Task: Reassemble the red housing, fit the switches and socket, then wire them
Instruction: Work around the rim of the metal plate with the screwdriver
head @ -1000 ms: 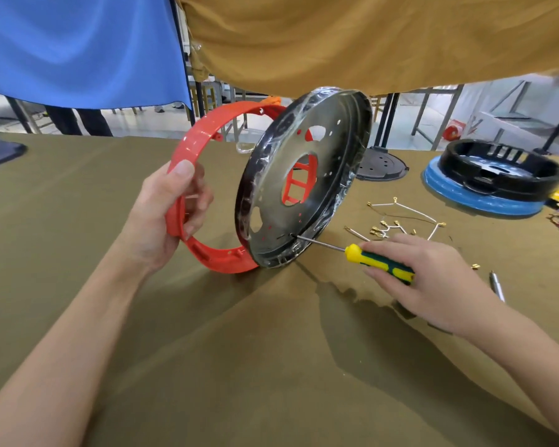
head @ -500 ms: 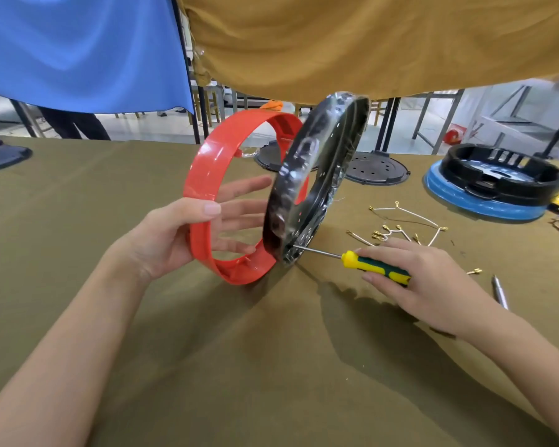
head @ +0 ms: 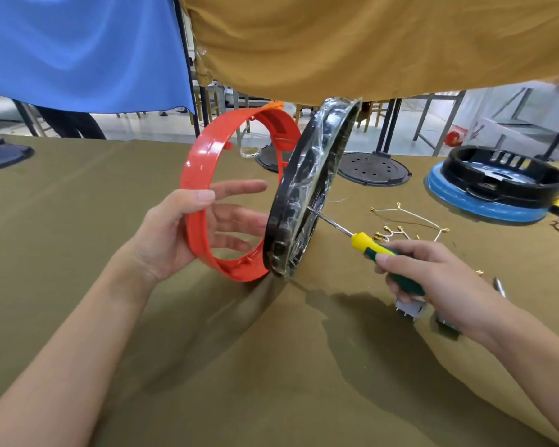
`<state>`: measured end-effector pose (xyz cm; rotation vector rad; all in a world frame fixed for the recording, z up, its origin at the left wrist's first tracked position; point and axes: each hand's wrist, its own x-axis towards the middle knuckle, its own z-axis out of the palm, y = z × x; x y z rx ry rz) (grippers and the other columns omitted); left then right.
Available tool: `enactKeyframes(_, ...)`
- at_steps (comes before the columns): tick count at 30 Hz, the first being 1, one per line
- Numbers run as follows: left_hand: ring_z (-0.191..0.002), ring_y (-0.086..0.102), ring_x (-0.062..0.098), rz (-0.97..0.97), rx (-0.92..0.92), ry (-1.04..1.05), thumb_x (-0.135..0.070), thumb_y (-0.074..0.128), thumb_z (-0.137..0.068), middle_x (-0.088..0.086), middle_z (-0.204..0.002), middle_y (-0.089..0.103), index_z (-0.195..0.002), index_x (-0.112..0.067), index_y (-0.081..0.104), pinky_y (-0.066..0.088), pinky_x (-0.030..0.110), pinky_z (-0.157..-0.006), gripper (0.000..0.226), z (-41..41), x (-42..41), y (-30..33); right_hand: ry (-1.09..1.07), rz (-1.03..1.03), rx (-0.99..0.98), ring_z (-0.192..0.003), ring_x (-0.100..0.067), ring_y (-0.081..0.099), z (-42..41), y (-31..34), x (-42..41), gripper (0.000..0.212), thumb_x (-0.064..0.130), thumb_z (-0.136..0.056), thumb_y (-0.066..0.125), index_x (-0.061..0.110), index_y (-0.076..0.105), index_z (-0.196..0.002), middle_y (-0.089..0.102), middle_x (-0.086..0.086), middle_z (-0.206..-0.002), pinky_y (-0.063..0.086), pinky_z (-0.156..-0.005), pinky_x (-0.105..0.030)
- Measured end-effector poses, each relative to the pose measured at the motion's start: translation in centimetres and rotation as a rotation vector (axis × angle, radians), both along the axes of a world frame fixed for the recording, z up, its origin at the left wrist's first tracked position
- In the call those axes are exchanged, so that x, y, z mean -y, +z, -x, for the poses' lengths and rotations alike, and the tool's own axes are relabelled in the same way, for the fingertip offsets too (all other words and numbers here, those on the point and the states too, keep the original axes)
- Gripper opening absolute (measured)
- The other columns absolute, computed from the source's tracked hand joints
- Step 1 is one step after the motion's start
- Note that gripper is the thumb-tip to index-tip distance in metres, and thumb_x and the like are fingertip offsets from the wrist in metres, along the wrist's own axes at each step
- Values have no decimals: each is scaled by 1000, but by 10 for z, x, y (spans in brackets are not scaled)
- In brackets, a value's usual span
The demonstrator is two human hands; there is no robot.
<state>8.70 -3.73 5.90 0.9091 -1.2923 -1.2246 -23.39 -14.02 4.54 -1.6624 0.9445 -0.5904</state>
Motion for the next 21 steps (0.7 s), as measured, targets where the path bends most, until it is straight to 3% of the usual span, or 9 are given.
enactKeyframes(2,-119,58,35,24,-50,6,-51,69,-76,18,-131,61,-140,-10,51,49,50,-92,79,2,1,-1,-8,100,-87,-58,-15,54,-6,4,-1,7,19,-92,63,19,70,-93,63,-7,-71,46,-53,-28)
enactKeyframes(5,-121,60,27,68,-126,-64,-42,73,-77,8,-138,59,-140,-18,53,52,45,-94,70,4,0,-1,-29,188,-113,-59,-18,53,-7,11,-1,12,12,-88,65,18,70,-97,70,-15,-85,42,-55,-38)
enactKeyframes(8,-108,69,22,24,-240,-29,-39,82,-66,5,-121,71,-125,-20,68,58,37,-87,63,6,-5,-2,49,118,7,-59,-16,50,-4,15,-9,16,4,-91,59,13,68,-100,74,-7,-91,40,-50,-33)
enactKeyframes(10,-103,71,22,-1,-276,68,-41,87,-57,5,-112,74,-115,-18,74,59,37,-83,64,4,-7,-4,99,116,20,-53,-12,48,-6,14,-15,17,3,-92,56,12,68,-100,74,4,-83,37,-43,-24)
enactKeyframes(13,-120,62,30,62,-300,-134,-34,67,-84,14,-129,66,-131,-9,63,52,42,-98,53,9,-8,-1,82,153,-46,-43,-11,41,-10,7,-14,16,5,-93,57,14,70,-97,62,13,-59,30,-41,-23)
enactKeyframes(15,-118,61,36,54,-253,-96,-39,69,-82,18,-128,65,-133,-10,60,51,46,-98,59,7,-8,-1,55,166,-77,-43,-11,41,-11,4,-13,15,7,-92,59,15,70,-94,59,11,-57,30,-42,-23)
enactKeyframes(17,-104,63,39,52,-265,-45,-43,75,-76,19,-112,65,-128,-8,60,48,51,-98,65,6,-5,-3,22,166,-87,-42,-8,43,-10,2,-10,13,7,-91,60,16,71,-94,59,11,-58,32,-40,-21)
enactKeyframes(19,-93,58,37,27,-290,-34,-46,76,-73,17,-99,56,-132,3,49,37,55,-102,81,11,-4,-1,-12,194,-113,-42,-6,45,-7,1,-5,11,11,-91,62,18,71,-93,60,14,-60,36,-41,-19)
enactKeyframes(21,-86,53,31,-17,-300,-25,-52,73,-73,13,-89,49,-134,12,42,33,51,-100,94,16,-1,3,-32,272,-185,-48,-9,50,-4,1,2,11,15,-89,64,23,71,-94,69,8,-73,44,-48,-26)
